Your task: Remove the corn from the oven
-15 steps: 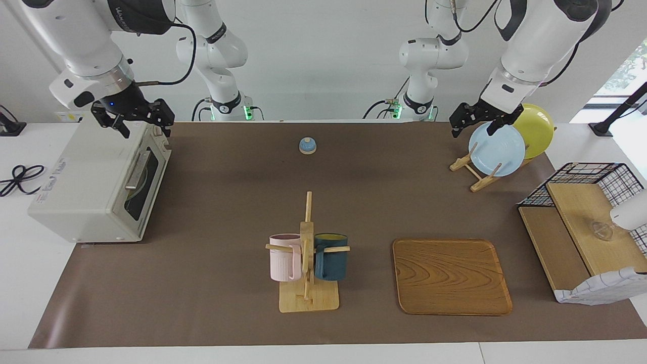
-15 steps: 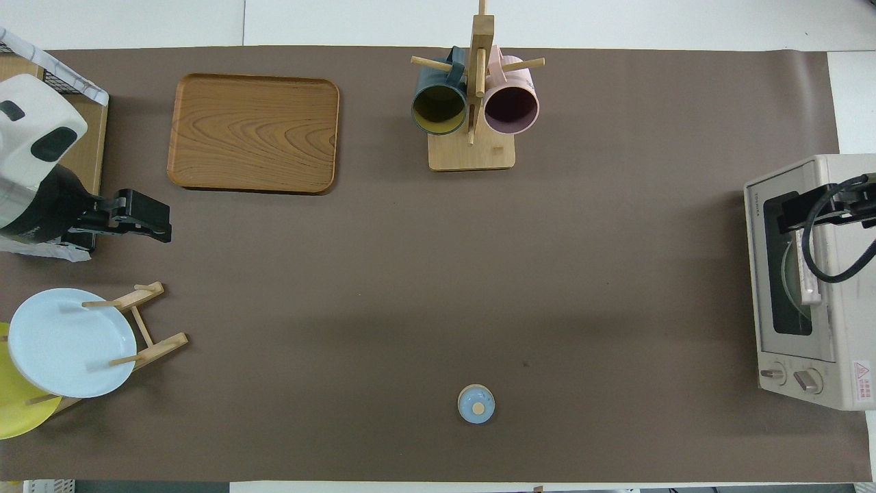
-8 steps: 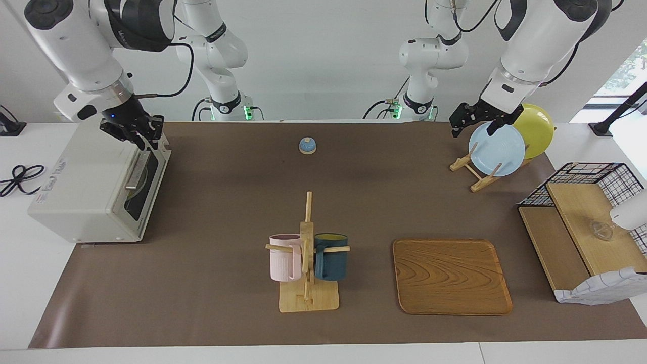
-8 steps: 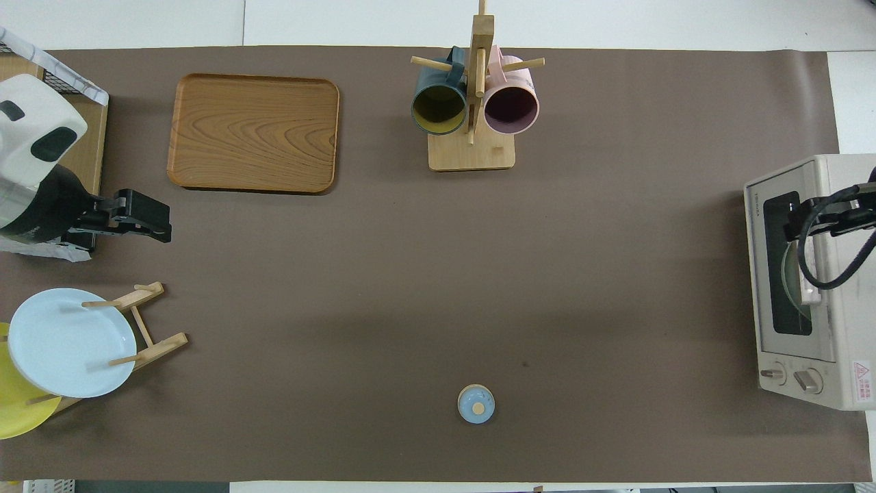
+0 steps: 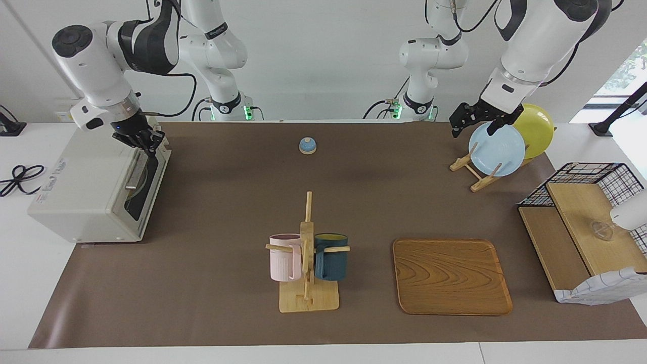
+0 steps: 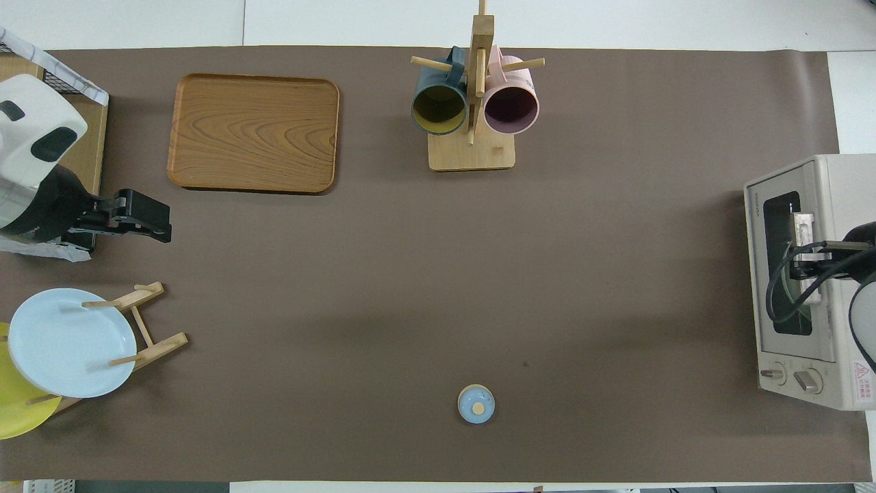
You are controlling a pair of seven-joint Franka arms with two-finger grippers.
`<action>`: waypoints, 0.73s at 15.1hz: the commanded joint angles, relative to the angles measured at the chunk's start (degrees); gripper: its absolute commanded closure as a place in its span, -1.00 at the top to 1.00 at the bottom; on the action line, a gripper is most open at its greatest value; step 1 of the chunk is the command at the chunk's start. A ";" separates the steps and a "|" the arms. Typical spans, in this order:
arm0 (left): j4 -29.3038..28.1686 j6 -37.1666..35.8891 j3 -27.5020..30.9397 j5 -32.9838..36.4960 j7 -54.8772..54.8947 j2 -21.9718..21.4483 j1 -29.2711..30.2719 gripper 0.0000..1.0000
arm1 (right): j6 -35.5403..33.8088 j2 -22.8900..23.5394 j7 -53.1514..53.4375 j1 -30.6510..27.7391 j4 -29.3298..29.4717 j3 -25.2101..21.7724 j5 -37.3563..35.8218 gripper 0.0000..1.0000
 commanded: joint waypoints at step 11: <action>0.56 -1.20 -0.55 0.91 0.11 -0.06 0.52 1.00 | 3.06 2.87 -3.65 -1.54 -1.35 0.41 -7.78 -1.00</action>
